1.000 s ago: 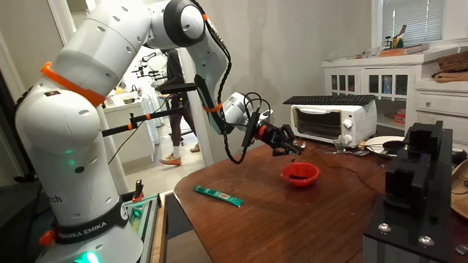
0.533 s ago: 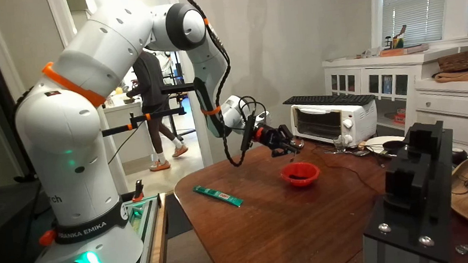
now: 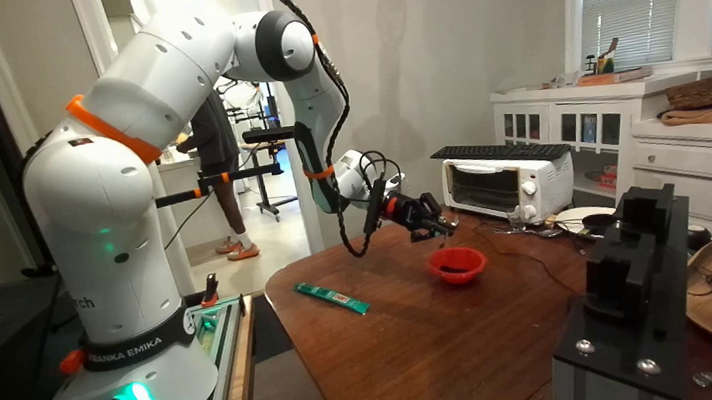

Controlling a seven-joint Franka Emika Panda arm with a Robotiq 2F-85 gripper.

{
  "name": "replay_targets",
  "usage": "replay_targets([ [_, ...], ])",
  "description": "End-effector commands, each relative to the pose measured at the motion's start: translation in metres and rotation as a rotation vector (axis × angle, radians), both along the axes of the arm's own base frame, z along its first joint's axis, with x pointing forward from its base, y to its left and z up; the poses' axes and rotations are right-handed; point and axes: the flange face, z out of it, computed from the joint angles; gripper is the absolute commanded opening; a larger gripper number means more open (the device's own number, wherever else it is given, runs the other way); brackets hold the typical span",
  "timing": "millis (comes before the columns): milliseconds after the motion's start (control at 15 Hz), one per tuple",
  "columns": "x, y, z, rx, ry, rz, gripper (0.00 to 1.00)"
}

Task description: Use a spoon to take a scoop out of the red bowl then empty it back into the bowl and place the spoon back

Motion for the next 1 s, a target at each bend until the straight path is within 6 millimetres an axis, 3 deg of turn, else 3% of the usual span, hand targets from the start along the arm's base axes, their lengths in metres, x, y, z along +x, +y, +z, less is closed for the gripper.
replay_targets([
  [0, -0.002, 0.000, 0.004, -0.016, -0.070, 0.002, 0.03],
  [133, -0.003, -0.004, -0.008, -0.041, 0.009, -0.012, 0.03],
  [333, 0.001, -0.001, 0.004, -0.040, -0.091, 0.009, 0.03],
  [533, -0.001, -0.003, -0.014, -0.088, 0.015, -0.009, 0.03],
  [733, 0.002, 0.003, 0.000, -0.033, -0.064, 0.018, 0.03],
  [867, -0.001, 0.000, -0.021, -0.101, 0.075, 0.000, 0.03],
  [933, 0.000, 0.002, -0.020, -0.098, 0.071, 0.012, 0.03],
])
